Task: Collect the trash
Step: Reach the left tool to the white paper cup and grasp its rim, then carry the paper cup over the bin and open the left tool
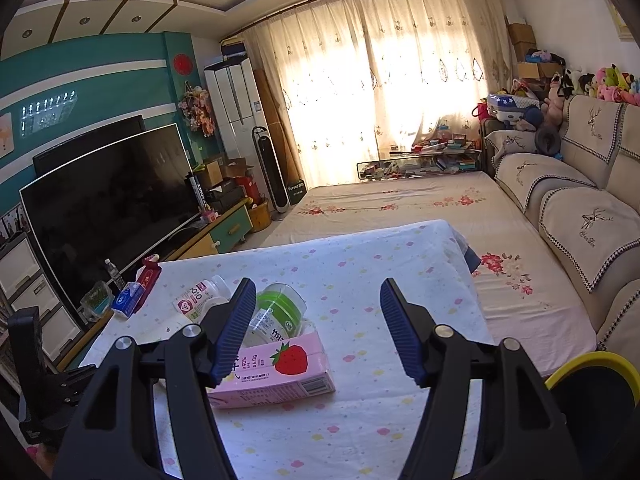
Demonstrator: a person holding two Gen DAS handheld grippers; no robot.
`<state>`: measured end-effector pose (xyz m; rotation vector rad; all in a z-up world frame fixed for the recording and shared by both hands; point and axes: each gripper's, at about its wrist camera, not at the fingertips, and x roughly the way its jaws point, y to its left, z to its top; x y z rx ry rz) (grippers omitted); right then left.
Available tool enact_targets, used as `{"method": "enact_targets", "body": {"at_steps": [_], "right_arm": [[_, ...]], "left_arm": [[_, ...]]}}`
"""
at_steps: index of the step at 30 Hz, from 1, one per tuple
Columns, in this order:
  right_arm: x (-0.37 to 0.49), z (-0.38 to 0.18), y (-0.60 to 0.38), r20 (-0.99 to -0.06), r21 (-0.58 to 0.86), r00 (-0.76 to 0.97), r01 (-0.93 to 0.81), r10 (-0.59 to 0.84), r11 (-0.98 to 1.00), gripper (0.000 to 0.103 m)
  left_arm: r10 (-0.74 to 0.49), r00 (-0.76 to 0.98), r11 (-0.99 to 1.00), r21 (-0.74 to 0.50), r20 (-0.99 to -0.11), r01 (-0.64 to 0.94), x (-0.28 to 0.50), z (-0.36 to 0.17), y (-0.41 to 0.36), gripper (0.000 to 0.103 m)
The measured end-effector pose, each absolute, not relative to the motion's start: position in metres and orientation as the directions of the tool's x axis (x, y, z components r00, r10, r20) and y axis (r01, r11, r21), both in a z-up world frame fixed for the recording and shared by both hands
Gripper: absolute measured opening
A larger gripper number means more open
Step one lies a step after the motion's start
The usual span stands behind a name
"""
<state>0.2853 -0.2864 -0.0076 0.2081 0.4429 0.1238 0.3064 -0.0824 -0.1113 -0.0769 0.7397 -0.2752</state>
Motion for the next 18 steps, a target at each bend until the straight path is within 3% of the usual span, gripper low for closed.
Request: {"method": "enact_targets", "body": {"at_steps": [3, 5, 7, 18], "right_arm": [[0.285, -0.007, -0.286, -0.411, 0.227, 0.896, -0.075, 0.165, 0.971, 0.062], [0.285, -0.006, -0.286, -0.409, 0.227, 0.897, -0.075, 0.165, 0.971, 0.062], [0.284, -0.005, -0.286, -0.406, 0.23, 0.898, -0.077, 0.168, 0.97, 0.062], [0.277, 0.001, -0.291, -0.376, 0.249, 0.91, -0.081, 0.173, 0.965, 0.062]], "left_arm": [[-0.313, 0.667, 0.95, -0.223, -0.676, 0.221, 0.319, -0.119, -0.082, 0.033], [-0.345, 0.649, 0.938, -0.267, -0.678, 0.22, 0.327, -0.122, -0.079, 0.024], [-0.348, 0.651, 0.937, -0.276, -0.674, 0.215, 0.331, -0.123, -0.079, 0.007], [-0.246, 0.752, 0.968, -0.193, -0.612, 0.16, 0.311, -0.102, -0.074, 0.004]]}}
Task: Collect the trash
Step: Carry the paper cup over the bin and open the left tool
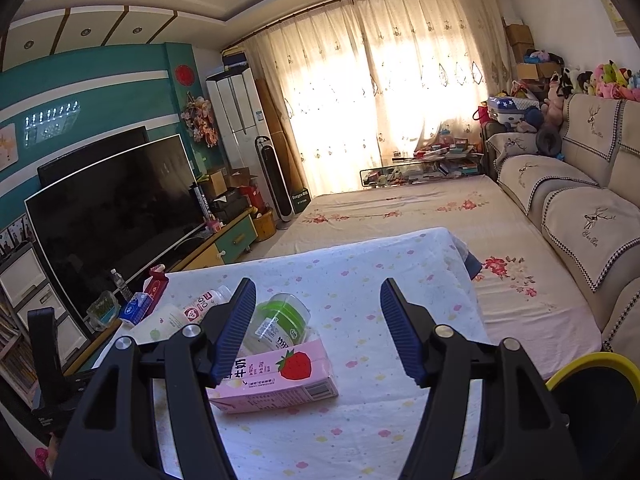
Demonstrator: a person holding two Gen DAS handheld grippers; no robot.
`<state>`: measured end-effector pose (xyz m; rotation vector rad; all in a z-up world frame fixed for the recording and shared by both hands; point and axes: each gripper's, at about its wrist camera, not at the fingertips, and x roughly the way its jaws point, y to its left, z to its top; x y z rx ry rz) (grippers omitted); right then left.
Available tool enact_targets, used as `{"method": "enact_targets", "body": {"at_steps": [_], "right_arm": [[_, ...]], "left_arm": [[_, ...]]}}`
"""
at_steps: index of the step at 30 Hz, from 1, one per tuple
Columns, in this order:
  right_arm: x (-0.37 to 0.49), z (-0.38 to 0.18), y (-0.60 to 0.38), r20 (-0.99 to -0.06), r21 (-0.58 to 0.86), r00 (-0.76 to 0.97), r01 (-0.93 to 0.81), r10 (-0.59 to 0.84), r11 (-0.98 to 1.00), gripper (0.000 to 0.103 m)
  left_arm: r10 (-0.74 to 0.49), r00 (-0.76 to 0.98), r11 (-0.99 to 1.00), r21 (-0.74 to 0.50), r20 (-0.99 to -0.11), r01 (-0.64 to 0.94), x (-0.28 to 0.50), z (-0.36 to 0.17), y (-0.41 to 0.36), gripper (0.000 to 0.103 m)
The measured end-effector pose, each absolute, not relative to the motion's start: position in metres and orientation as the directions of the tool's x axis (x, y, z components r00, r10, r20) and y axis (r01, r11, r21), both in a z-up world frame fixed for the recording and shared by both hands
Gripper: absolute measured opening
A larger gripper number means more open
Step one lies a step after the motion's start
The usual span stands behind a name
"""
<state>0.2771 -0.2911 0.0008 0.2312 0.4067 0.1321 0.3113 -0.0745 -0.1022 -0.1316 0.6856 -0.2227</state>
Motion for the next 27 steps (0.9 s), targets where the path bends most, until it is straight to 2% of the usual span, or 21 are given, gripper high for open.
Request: {"method": "enact_targets", "body": {"at_steps": [6, 11, 15, 20, 27], "right_arm": [[0.268, 0.01, -0.292, -0.359, 0.207, 0.923, -0.065, 0.137, 0.976, 0.062], [0.227, 0.025, -0.31, -0.314, 0.198, 0.942, -0.052, 0.114, 0.979, 0.062], [0.174, 0.032, -0.342, -0.279, 0.169, 0.96, 0.033, 0.016, 0.985, 0.066], [0.107, 0.032, -0.397, -0.247, 0.199, 0.962, 0.169, -0.117, 0.965, 0.067], [0.039, 0.015, -0.461, -0.26, 0.226, 0.92, 0.353, -0.293, 0.908, 0.067]], "left_arm": [[-0.274, 0.772, 0.962, -0.18, -0.574, 0.207, 0.276, -0.078, -0.085, 0.004], [-0.328, 0.766, 0.944, -0.163, -0.553, 0.286, 0.25, -0.058, -0.107, 0.004], [-0.394, 0.738, 0.916, -0.168, -0.548, 0.364, 0.236, -0.045, -0.138, 0.004], [-0.504, 0.665, 0.851, -0.183, -0.552, 0.493, 0.222, -0.037, -0.198, 0.004], [-0.634, 0.515, 0.715, -0.184, -0.576, 0.674, 0.201, -0.035, -0.311, 0.004]]}}
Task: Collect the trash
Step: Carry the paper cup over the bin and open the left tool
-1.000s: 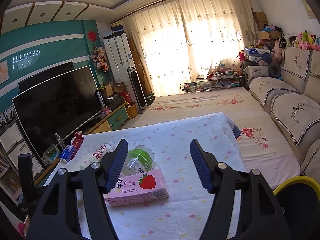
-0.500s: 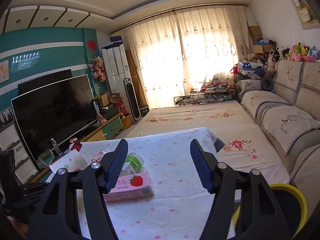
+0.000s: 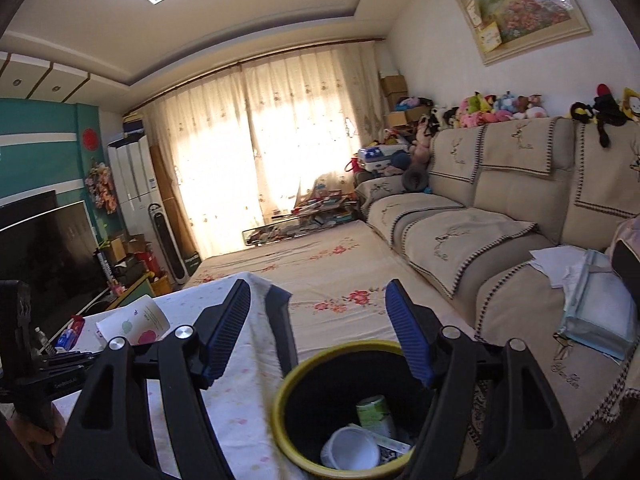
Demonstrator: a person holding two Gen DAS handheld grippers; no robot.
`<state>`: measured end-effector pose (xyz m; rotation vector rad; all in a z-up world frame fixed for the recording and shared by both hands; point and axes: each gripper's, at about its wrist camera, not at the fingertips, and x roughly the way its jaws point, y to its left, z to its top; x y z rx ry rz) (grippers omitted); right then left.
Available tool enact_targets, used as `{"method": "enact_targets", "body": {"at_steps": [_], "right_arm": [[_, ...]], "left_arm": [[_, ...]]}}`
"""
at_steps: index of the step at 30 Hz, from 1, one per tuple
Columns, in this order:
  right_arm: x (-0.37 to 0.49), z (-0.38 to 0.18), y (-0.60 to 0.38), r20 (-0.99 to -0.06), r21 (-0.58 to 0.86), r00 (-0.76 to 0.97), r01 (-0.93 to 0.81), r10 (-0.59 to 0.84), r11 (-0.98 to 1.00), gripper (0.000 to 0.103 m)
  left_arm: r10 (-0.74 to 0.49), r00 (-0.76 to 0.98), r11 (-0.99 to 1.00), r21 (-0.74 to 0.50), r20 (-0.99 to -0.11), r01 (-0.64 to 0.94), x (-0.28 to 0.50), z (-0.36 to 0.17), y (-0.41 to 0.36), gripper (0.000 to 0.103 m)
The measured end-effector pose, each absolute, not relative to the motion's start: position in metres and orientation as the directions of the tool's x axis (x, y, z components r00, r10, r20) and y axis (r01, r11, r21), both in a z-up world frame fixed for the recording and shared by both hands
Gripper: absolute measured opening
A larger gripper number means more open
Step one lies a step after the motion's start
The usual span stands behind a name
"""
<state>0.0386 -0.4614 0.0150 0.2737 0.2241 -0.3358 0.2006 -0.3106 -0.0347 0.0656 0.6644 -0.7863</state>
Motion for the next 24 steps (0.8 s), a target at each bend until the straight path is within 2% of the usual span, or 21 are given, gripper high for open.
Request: {"method": "enact_targets", "body": {"at_steps": [6, 14, 17, 18, 19, 21, 24], "right_arm": [[0.006, -0.005, -0.504, -0.295, 0.251, 0.88, 0.446, -0.371, 0.859, 0.067], [-0.002, -0.02, -0.53, -0.322, 0.284, 0.866, 0.473, -0.382, 0.834, 0.067], [0.004, -0.023, -0.53, -0.331, 0.289, 0.87, 0.463, -0.367, 0.838, 0.067], [0.007, -0.024, -0.53, -0.334, 0.286, 0.87, 0.461, -0.364, 0.84, 0.067], [0.01, -0.023, -0.528, -0.338, 0.285, 0.869, 0.46, -0.361, 0.841, 0.067], [0.017, -0.026, -0.527, -0.349, 0.29, 0.872, 0.449, -0.343, 0.846, 0.067], [0.028, -0.029, -0.522, -0.361, 0.293, 0.877, 0.429, -0.316, 0.855, 0.067]], "left_arm": [[-0.677, 0.371, 0.602, -0.188, -0.636, 0.776, 0.189, -0.054, -0.408, 0.004], [-0.639, 0.217, 0.556, -0.249, -0.738, 0.793, 0.21, -0.107, -0.5, 0.007], [-0.623, 0.212, 0.572, -0.254, -0.753, 0.78, 0.217, -0.117, -0.51, 0.033], [-0.626, 0.215, 0.576, -0.259, -0.749, 0.775, 0.217, -0.117, -0.507, 0.046], [-0.629, 0.224, 0.578, -0.256, -0.744, 0.775, 0.217, -0.117, -0.501, 0.05], [-0.633, 0.248, 0.585, -0.244, -0.733, 0.774, 0.22, -0.112, -0.483, 0.052], [-0.658, 0.291, 0.602, -0.253, -0.694, 0.758, 0.225, -0.096, -0.447, 0.06]]}}
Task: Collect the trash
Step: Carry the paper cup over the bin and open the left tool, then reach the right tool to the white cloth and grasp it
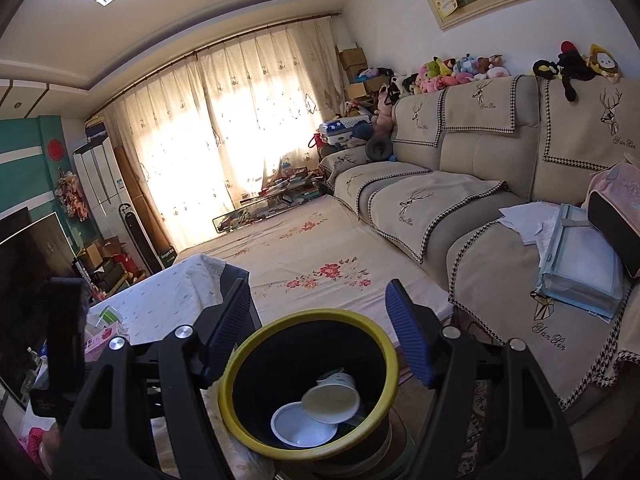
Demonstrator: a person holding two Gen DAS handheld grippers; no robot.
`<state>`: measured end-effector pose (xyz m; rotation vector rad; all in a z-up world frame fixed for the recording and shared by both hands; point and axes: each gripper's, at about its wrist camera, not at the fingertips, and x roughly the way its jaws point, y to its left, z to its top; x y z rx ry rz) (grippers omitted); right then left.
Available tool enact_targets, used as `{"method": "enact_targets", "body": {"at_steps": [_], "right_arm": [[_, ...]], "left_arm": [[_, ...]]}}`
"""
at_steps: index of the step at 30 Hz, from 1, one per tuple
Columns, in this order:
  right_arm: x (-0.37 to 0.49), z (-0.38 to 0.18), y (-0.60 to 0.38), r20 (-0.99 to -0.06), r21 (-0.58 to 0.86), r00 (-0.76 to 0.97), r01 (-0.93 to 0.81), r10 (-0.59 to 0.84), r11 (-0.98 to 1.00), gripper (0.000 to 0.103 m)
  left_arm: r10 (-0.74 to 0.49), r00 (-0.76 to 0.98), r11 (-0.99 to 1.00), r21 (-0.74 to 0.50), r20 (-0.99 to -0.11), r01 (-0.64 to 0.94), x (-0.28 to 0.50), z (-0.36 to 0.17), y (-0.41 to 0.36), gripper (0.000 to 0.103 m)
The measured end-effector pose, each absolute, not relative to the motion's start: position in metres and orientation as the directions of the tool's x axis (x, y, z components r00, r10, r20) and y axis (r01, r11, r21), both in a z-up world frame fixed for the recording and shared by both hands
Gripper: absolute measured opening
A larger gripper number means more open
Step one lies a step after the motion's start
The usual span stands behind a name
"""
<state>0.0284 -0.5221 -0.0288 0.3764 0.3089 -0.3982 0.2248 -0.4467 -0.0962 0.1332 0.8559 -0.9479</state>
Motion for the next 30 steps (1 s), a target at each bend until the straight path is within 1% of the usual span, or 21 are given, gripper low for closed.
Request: {"method": "enact_targets", "body": {"at_steps": [1, 4, 7, 13, 17, 19, 21, 24, 27, 30], "right_arm": [[0.033, -0.03, -0.519, -0.365, 0.294, 0.88, 0.417, -0.302, 0.86, 0.067], [0.052, -0.028, -0.504, -0.376, 0.292, 0.891, 0.374, -0.254, 0.88, 0.067], [0.076, -0.022, -0.481, -0.381, 0.282, 0.906, 0.305, -0.186, 0.91, 0.067], [0.131, -0.004, -0.419, -0.39, 0.244, 0.92, 0.149, -0.044, 0.958, 0.067], [0.173, 0.004, -0.372, -0.421, 0.23, 0.904, 0.032, 0.07, 0.973, 0.067], [0.196, 0.006, -0.347, -0.438, 0.211, 0.892, -0.018, 0.111, 0.977, 0.067], [0.219, 0.007, -0.32, -0.462, 0.181, 0.876, -0.059, 0.138, 0.982, 0.067], [0.253, 0.006, -0.276, -0.5, 0.15, 0.847, -0.124, 0.183, 0.981, 0.067], [0.28, -0.001, -0.236, -0.531, 0.12, 0.814, -0.203, 0.235, 0.972, 0.067], [0.301, -0.009, -0.199, -0.558, 0.085, 0.785, -0.267, 0.268, 0.96, 0.067]], "left_arm": [[-0.665, 0.311, 0.612, -0.257, -0.679, 0.748, 0.227, -0.092, -0.431, 0.064], [-0.668, 0.392, 0.663, -0.268, -0.633, 0.699, 0.233, -0.078, -0.375, 0.071], [-0.633, 0.49, 0.735, -0.267, -0.599, 0.623, 0.243, -0.068, -0.311, 0.072], [-0.448, 0.694, 0.889, -0.197, -0.565, 0.413, 0.262, -0.061, -0.18, 0.073], [-0.319, 0.774, 0.947, -0.158, -0.547, 0.278, 0.276, -0.066, -0.106, 0.074], [-0.273, 0.799, 0.962, -0.153, -0.536, 0.226, 0.283, -0.072, -0.076, 0.076], [-0.249, 0.809, 0.968, -0.17, -0.533, 0.186, 0.29, -0.078, -0.052, 0.076], [-0.287, 0.795, 0.952, -0.248, -0.534, 0.177, 0.295, -0.083, -0.029, 0.077], [-0.271, 0.799, 0.958, -0.233, -0.537, 0.168, 0.298, -0.084, -0.029, 0.078], [-0.288, 0.792, 0.952, -0.251, -0.539, 0.175, 0.298, -0.084, -0.033, 0.078]]}}
